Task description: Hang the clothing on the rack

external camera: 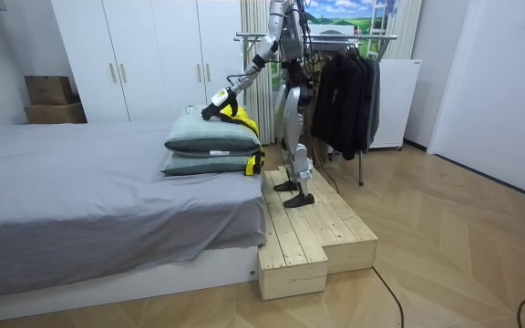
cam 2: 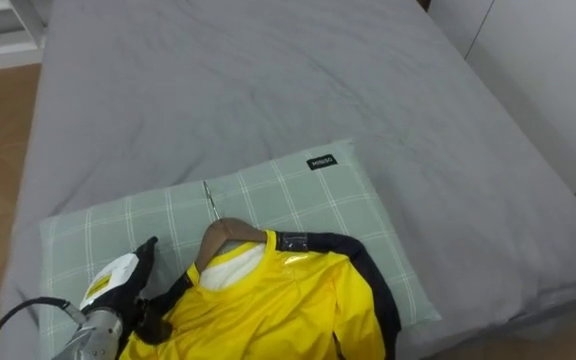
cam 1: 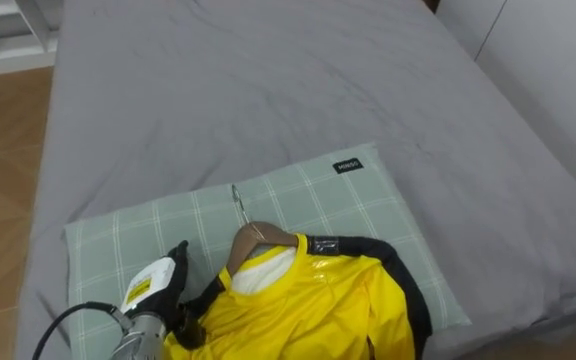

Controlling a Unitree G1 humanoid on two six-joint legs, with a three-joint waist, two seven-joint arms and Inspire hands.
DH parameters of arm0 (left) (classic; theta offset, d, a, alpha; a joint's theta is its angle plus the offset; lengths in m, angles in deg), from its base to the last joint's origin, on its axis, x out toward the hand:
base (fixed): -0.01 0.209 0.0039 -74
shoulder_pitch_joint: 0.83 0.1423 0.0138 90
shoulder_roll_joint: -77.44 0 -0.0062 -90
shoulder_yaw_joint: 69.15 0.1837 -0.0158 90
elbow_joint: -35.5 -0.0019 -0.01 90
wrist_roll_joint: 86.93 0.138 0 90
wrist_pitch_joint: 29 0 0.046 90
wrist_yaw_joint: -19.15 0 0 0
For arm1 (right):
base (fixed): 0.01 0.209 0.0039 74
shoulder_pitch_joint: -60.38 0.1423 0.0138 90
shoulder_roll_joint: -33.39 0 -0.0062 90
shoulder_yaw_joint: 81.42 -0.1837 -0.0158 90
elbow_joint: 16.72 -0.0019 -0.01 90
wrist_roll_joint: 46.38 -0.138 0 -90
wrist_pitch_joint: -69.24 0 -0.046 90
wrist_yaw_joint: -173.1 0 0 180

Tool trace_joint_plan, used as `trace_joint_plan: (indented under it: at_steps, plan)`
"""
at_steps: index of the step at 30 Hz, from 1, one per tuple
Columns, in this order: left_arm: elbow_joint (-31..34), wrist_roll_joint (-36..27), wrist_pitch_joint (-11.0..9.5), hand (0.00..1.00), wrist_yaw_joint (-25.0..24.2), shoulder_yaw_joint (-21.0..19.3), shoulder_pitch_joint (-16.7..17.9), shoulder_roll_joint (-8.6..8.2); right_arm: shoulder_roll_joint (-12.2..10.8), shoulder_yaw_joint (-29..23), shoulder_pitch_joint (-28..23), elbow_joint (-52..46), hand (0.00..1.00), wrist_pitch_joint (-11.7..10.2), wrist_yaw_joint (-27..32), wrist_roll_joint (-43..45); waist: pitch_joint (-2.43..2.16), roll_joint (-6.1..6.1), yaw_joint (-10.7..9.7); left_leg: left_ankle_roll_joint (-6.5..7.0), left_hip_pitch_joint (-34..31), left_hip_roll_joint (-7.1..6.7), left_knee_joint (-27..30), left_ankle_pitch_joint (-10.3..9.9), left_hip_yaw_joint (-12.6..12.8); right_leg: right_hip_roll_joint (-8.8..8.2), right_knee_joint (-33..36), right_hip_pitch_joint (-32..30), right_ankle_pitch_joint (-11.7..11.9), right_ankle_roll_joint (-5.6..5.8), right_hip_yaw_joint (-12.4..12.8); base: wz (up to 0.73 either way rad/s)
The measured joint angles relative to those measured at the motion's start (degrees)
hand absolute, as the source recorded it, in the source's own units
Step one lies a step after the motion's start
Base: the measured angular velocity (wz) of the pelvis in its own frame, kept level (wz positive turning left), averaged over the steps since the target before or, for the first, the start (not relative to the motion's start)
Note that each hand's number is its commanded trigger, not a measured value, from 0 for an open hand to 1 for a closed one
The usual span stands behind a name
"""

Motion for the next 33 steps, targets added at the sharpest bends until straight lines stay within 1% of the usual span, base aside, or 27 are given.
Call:
trace_joint_plan:
  at_steps: [3,8,14,19,24,28,33]
  plan:
    - [-0.08,0.03,-0.01,0.00,-0.20,0.06,-0.02,-0.35,-0.01,0.02,0.28,0.01,0.00,0.00,0.03,0.09,0.01,-0.02,-0.03,0.16,0.08,-0.09,-0.09,0.11,0.10,-0.08,0.00,0.01,0.00,0.00,0.07,0.00]
    - [-2.14,0.02,0.00,0.00,-1.04,0.07,-0.03,-0.95,-0.01,0.02,0.44,0.44,0.00,0.07,0.00,0.08,0.04,-0.08,-0.21,0.30,0.16,-0.21,-0.29,0.34,0.12,-0.29,0.04,0.00,-0.01,0.02,0.03,0.00]
    - [-3.74,-1.07,0.00,0.00,-1.43,0.82,-0.97,-0.93,0.00,0.14,0.56,0.46,0.00,0.13,0.01,-0.77,0.05,-0.10,-0.37,0.32,0.03,-0.46,-0.29,0.35,0.18,-0.46,0.07,-0.15,-0.07,0.12,0.04,0.00]
    - [-4.85,-1.04,-0.07,0.00,-1.48,1.15,-1.04,-1.03,0.00,0.26,0.61,0.48,0.00,0.13,0.04,-1.56,0.06,-0.14,-0.38,0.32,0.06,-0.51,-0.35,0.35,0.25,-0.52,0.15,-0.21,-0.10,0.17,0.05,0.00]
    - [-5.99,-1.12,-0.32,0.00,-2.15,1.17,-1.44,-1.24,0.00,0.64,0.66,0.48,0.00,0.18,-0.12,-2.48,0.25,-0.44,-0.39,0.32,0.07,-0.59,-0.37,0.35,0.30,-0.60,0.33,-0.30,-0.15,0.25,0.04,0.00]
    - [-6.08,-1.05,-0.32,0.00,-2.43,1.17,-1.90,-1.25,0.00,0.64,0.81,0.47,0.00,0.21,-0.29,-2.48,0.30,-0.64,-0.37,0.62,-0.29,-0.92,-0.35,0.53,0.45,-0.95,1.17,-1.11,-0.31,0.50,0.24,0.00]
    - [-6.22,-0.90,-0.32,0.00,-2.43,1.14,-2.02,-1.21,-0.01,0.67,0.87,0.51,0.00,0.20,-0.64,-2.77,0.28,-0.94,-0.18,0.72,-0.44,-1.00,-0.36,0.59,1.01,-0.99,1.45,-1.60,-0.32,0.52,0.84,-0.05]
